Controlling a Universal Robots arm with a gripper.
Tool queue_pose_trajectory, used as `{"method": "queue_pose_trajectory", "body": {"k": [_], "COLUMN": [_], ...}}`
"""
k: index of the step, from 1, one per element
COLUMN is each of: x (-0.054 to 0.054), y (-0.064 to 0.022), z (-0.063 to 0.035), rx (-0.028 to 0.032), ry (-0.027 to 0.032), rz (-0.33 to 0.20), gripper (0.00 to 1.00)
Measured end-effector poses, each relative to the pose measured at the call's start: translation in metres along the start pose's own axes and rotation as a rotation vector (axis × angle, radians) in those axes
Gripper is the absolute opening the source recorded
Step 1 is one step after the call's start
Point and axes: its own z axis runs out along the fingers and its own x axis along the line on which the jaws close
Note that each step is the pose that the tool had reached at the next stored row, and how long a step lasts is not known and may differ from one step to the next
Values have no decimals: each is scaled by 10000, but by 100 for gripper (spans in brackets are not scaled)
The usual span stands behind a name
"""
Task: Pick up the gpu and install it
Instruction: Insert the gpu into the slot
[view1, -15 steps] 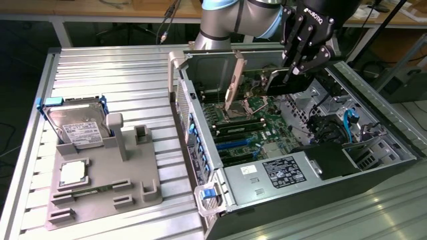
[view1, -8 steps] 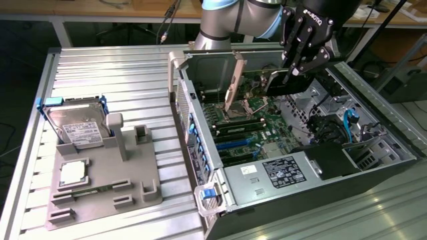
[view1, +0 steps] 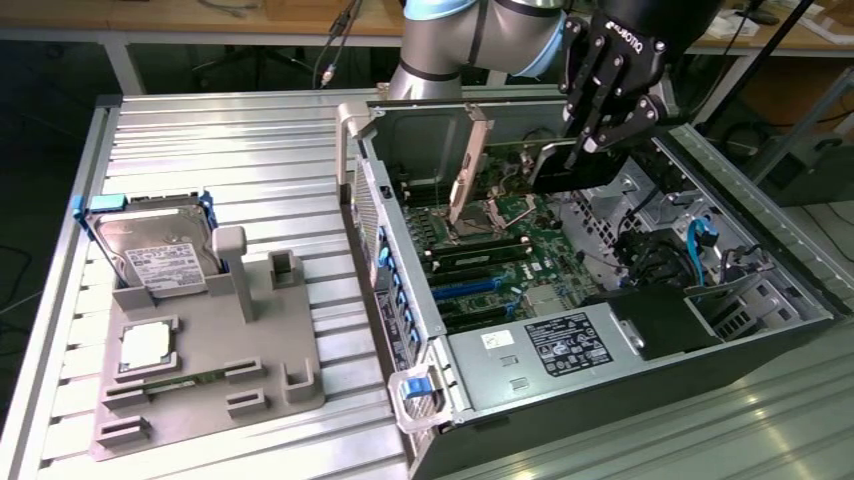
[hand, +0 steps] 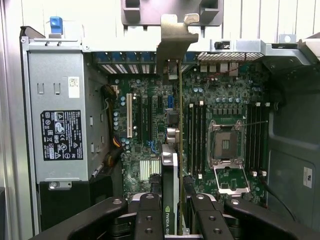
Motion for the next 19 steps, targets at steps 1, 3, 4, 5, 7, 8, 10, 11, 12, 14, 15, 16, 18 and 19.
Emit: {"method": "queue_pose_trajectory", "body": {"k": [1,3,4,5,7,8,10,11,12,14,15,16,18,19], "x": [0,0,0,1,1,1,1,1,1,1,1,2,2,2], "y": [0,0,0,0,0,0,0,0,0,0,0,0,0,1], "z": [4,9,11,13,18,20,25,27,29,34,36,39,44,46], "rx": [2,5,7,8,11,12,14,16,17,21,22,25,29,30], "ry": [0,0,0,0,0,0,0,-1,0,0,0,0,0,0], "rz": [-1,-1,-1,0,-1,0,-1,-1,-1,-1,-1,-1,-2,-1], "gripper": [27,27,27,27,27,27,27,27,27,27,27,27,27,27]}}
